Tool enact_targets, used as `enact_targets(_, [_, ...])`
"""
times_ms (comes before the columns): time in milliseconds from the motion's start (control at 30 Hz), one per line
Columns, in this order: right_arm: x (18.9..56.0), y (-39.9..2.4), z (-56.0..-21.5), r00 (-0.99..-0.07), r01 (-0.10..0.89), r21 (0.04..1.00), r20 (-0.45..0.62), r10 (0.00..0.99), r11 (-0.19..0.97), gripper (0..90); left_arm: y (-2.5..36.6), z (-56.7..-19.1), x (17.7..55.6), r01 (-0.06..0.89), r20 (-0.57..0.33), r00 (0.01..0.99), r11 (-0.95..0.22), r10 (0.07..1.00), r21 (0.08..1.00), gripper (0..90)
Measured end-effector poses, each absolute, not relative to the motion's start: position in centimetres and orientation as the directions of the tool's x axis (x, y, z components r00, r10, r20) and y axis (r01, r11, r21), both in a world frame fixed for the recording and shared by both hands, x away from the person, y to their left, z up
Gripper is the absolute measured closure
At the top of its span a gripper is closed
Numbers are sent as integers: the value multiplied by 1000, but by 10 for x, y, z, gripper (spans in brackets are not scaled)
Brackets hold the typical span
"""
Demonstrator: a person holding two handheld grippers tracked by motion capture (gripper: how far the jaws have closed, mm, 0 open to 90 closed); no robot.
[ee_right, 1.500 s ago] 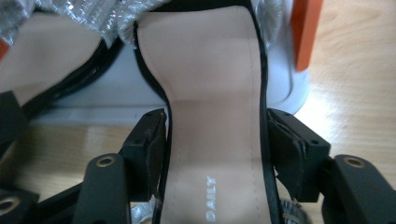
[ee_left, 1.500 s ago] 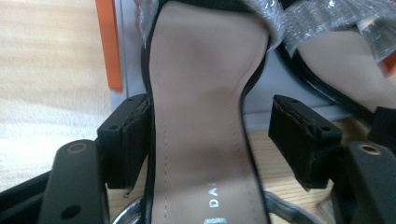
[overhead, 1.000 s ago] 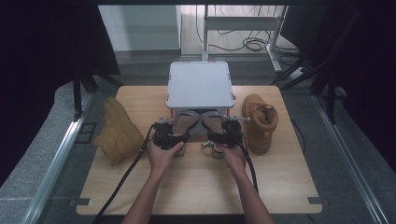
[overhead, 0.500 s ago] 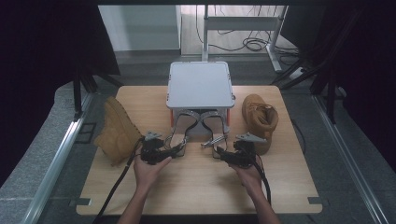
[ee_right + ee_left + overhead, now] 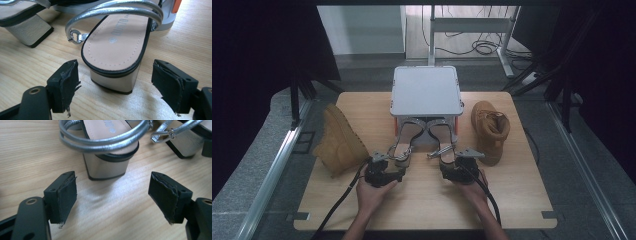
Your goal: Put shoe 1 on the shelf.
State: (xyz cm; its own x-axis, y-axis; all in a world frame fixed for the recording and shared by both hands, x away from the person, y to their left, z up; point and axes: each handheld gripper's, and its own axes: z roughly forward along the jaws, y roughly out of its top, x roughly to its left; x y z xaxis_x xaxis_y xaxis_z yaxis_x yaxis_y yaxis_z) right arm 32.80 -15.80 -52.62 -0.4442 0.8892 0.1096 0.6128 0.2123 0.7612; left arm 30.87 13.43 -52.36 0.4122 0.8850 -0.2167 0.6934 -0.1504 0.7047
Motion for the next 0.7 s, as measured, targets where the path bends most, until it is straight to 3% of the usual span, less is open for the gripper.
enact_targets(500, [340,-146,-537,-411,627,754,104,906,197,242,113,-533,341,683,-163,393,-169,905,711,237])
enact_targets(700, [343,-142,-540,-398,630,752,99,912,194,271,109,-537,348,675,-156,370,-149,916,722,304])
